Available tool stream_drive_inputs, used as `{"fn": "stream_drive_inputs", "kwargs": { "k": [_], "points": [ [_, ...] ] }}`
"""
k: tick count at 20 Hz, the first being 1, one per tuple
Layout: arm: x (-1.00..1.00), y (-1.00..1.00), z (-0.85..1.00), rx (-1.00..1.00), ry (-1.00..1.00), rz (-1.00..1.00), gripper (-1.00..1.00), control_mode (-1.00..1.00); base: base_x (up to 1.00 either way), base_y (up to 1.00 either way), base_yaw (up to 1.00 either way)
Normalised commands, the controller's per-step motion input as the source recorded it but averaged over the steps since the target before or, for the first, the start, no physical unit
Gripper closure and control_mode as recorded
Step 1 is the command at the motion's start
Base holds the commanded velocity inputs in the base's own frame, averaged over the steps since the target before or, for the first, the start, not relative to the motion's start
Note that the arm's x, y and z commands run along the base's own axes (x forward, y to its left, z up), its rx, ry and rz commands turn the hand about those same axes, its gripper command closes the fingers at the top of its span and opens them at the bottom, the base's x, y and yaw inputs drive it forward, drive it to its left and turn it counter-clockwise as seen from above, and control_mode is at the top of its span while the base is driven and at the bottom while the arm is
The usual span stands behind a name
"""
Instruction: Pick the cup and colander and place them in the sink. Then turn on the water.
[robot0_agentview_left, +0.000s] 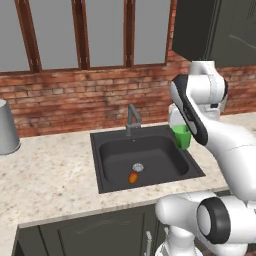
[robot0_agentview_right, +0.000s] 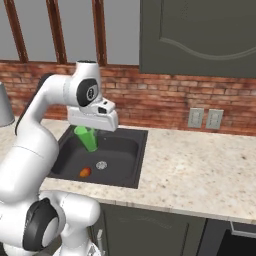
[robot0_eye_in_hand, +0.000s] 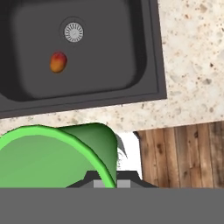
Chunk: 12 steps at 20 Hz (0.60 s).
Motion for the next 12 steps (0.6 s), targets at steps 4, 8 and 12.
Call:
{"fn": "stream_drive_inputs", "kwargs": {
  "k": [4, 8, 12],
  "points": [
    [0.44, 0.05, -0.43, 0.01, 0.03, 0.00, 1.00, -1.00, 0.00, 0.00, 0.00],
    [0.26, 0.02, -0.54, 0.03, 0.04, 0.00, 1.00, -1.00, 0.00, 0.00, 0.00],
    [0.37, 0.00, -0.52, 0.03, 0.02, 0.00, 1.00, -1.00, 0.00, 0.00, 0.00]
  ]
}}
